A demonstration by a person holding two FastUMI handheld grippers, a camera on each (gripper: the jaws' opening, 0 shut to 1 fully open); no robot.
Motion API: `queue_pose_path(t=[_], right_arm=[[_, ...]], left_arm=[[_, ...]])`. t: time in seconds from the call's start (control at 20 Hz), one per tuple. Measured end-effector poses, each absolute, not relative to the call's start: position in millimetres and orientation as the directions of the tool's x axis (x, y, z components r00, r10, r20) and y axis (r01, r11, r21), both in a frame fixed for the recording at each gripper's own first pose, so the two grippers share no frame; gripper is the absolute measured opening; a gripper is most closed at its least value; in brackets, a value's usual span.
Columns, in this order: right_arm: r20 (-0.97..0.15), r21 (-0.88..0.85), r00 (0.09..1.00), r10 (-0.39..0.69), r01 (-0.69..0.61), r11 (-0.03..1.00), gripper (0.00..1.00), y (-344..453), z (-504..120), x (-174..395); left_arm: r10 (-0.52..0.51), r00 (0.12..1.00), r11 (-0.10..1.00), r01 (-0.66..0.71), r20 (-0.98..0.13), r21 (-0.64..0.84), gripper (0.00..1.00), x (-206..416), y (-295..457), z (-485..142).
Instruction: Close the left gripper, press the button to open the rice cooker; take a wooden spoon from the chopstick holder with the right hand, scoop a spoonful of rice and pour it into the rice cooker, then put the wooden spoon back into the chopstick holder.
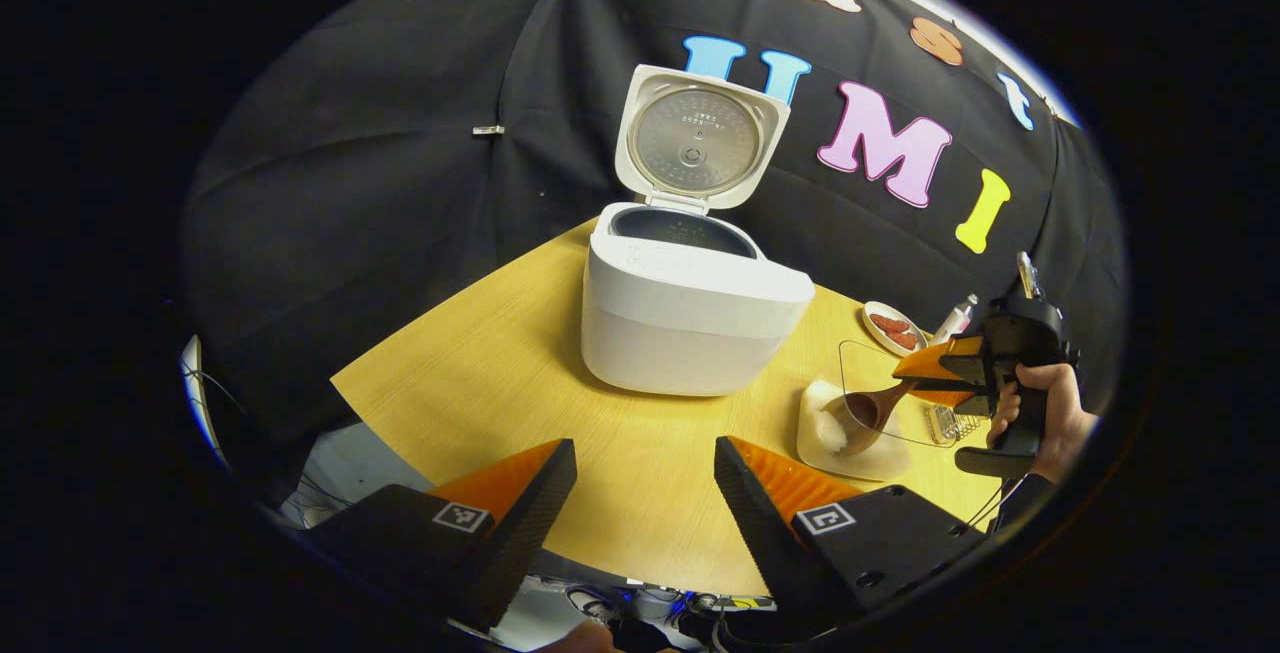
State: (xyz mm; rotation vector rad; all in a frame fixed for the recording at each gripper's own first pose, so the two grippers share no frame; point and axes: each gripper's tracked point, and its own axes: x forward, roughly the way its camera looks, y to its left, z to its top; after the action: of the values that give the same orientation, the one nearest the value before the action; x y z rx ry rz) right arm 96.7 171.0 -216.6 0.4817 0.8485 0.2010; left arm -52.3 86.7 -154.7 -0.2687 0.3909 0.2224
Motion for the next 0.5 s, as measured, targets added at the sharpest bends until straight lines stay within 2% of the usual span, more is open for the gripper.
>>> queue_pose_path(t=[0.2, 0.5], right_arm=[[-0.666, 0.573, 0.651, 0.364, 0.135, 0.808, 0.17, 155.1, -210.1, 103.8], [-0.642, 0.642, 0.675, 0.363, 0.215, 0.736, 0.17, 129.6, -186.4, 112.0]], left_arm=[[0.16, 0.902, 0.939, -0.265, -0.402, -0.22, 0.96, -51.1, 88.0, -153.6], [0.148, 0.906, 0.944, -0.249, -0.396, -0.216, 0.96, -51.1, 83.9, -151.6]])
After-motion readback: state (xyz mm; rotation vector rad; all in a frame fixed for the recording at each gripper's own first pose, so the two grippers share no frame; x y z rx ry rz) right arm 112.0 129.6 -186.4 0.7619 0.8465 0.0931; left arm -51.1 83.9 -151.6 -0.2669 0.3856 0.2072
